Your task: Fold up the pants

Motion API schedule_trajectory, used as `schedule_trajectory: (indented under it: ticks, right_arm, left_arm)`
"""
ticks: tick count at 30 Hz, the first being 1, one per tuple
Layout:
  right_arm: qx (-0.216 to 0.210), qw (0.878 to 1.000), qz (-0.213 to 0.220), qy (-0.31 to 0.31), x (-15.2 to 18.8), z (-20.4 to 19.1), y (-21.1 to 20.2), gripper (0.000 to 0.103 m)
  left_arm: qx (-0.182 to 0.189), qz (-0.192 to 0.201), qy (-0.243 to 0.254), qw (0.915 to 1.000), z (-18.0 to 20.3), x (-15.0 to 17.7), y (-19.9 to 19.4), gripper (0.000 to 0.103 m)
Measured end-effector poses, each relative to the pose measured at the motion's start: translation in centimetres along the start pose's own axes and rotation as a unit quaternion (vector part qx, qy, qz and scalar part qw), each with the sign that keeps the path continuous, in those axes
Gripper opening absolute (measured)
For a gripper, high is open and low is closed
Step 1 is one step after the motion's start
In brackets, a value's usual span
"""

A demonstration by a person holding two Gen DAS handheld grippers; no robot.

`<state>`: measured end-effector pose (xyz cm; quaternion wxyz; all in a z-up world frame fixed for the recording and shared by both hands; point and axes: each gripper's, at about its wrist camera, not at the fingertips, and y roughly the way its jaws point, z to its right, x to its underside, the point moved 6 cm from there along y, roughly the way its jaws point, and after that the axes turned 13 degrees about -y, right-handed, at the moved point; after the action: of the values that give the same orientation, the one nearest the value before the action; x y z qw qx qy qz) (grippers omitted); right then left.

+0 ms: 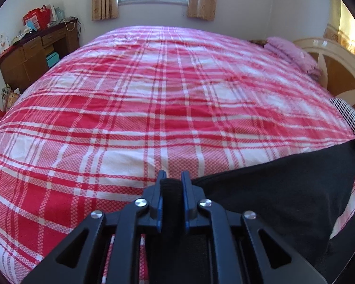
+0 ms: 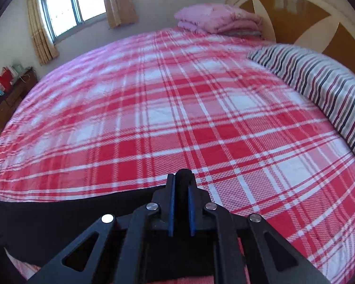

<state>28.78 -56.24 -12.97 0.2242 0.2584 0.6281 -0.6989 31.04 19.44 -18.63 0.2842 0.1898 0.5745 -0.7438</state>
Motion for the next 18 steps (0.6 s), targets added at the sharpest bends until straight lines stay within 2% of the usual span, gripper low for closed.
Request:
schedule_trajectory:
  ticks: [5,9,18]
  right_arm:
    - [-0.011,0.998,0.069,0.000,0.0,-0.5,-6.4,0.009]
    - [-0.026,0.992,0.119,0.014,1.7,-0.2,-11.2,0.009]
    - [-0.032,0.986,0.151,0.060,9.2,1.6,-17.5,0.009]
  left_arm:
    - [0.042,0.045,-0.005,0.9981,0.0,-0.5,-3.6,0.014]
    - [0.063,0.073,0.000,0.9953,0.3,-0.2,-5.8,0.013]
    - [0.106,0.118,-0.013,0.9872,-1.3,2.7,-10.8,0.014]
